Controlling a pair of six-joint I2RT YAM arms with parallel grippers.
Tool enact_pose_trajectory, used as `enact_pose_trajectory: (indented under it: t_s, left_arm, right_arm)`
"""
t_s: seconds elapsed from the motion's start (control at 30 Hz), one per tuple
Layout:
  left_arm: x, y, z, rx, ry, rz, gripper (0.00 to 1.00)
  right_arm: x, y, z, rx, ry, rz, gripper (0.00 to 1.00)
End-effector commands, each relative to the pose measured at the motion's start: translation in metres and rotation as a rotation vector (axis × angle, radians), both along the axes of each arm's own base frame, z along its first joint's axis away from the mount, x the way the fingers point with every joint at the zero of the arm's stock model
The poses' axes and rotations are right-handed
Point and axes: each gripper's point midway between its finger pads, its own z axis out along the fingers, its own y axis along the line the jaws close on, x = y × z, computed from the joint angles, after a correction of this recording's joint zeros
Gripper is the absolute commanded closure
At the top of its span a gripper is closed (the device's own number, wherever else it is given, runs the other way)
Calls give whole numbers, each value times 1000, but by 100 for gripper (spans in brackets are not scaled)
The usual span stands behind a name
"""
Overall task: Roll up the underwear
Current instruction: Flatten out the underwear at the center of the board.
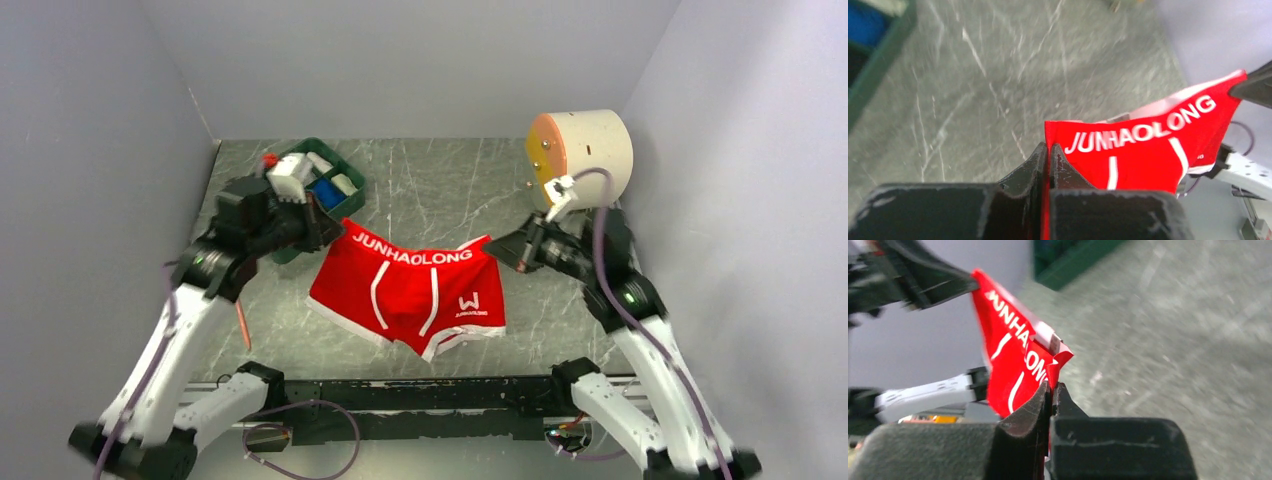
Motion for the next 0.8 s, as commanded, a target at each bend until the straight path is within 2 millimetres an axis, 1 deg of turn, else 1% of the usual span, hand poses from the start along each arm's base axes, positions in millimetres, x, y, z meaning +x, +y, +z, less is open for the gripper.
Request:
enact_pose_trajectory:
  t_s: [0.0,0.07,0.1,0.13,0.17,0.2,0.23,0.3,0.33,0.43,0.47,0.5,0.53,0.57,0.6,0.63,0.67,0.7,0.77]
  left_arm:
    - [31,-20,-110,77,287,-57,95]
    - [50,-24,-150,118,340,-59,95]
    - [60,-26,-165,121,342,-54,95]
    - [70,-29,-177,121,344,-49,95]
    - [79,-33,-186,117,337,-56,95]
    - [91,-37,-192,114,319,-58,95]
    - [98,-38,-202,122,334,-49,95]
    - [117,-41,-209,132,315,-37,95]
    - [124,-42,-216,139,322,-26,95]
    - [141,-42,-219,161,296,-9,95]
    - [146,-41,-221,174,291,-4,95]
    - [150,-40,-224,195,289,-5,89]
    - [154,-38,-225,216,290,-1,77]
    - [157,-33,-228,248,297,22,63]
    - [158,-30,-228,268,295,31,49]
    - [159,-27,-225,283,291,40,36]
    - [158,-24,-221,293,283,45,28]
    - [156,-22,-216,302,277,50,22]
    - [146,-15,-207,311,278,66,17]
  right_arm:
    - [60,-17,-133,-256,312,-174,100]
    - [91,-23,-170,-312,335,-257,100]
    - [104,-23,-183,-331,344,-282,100]
    - [119,-21,-191,-338,320,-292,100]
    - [132,-20,-202,-346,329,-308,100]
    - [144,-19,-213,-360,341,-323,100]
    - [156,-19,-218,-381,330,-331,100]
    - [175,-16,-226,-410,335,-331,100]
    - [182,-16,-232,-436,337,-333,100]
    - [201,-18,-235,-471,309,-350,99]
    - [204,-20,-239,-494,317,-353,94]
    - [208,-22,-243,-514,331,-358,88]
    - [210,-23,-248,-534,346,-360,84]
    - [216,-25,-246,-560,344,-375,74]
    - [218,-28,-245,-586,343,-388,56]
    - [218,-30,-241,-608,339,-396,46]
    - [219,-31,-234,-616,327,-397,41]
    - [216,-30,-224,-615,308,-391,38]
    - [207,-24,-207,-594,271,-367,36]
